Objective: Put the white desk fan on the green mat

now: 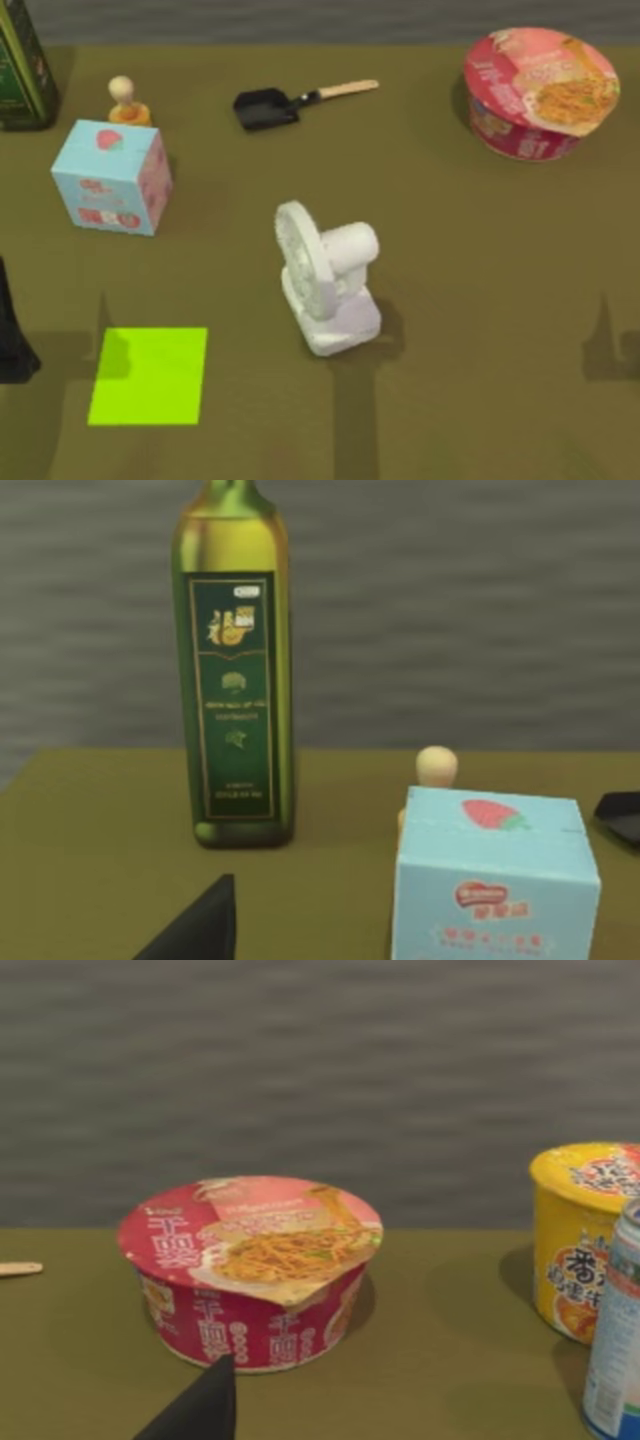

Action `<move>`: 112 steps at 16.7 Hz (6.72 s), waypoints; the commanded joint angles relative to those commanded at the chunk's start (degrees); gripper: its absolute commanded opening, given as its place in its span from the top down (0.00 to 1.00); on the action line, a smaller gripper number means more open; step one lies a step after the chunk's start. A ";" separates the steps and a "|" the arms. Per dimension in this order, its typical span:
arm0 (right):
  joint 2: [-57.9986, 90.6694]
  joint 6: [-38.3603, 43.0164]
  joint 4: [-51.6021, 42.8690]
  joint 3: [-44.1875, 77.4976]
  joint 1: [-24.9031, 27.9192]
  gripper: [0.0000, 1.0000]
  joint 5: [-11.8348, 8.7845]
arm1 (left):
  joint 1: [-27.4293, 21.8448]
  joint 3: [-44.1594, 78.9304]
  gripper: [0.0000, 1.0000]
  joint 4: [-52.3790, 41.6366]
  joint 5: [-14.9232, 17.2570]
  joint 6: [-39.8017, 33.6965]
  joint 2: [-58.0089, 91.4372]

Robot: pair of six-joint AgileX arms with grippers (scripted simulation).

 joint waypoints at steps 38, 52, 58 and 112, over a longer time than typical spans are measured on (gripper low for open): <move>0.00 0.00 0.00 0.00 0.00 0.00 0.00 | -37.14 121.60 0.00 -87.14 0.12 -59.74 124.44; 0.00 0.00 0.00 0.00 0.00 0.00 0.00 | -37.29 108.58 0.15 -75.37 0.10 -59.76 123.29; 0.00 0.00 0.00 0.00 0.00 0.00 0.00 | -37.29 108.58 0.60 -75.37 0.10 -59.76 123.29; 0.00 0.00 0.00 0.00 0.00 0.00 0.00 | -20.34 73.80 1.00 -76.76 0.06 -113.58 88.05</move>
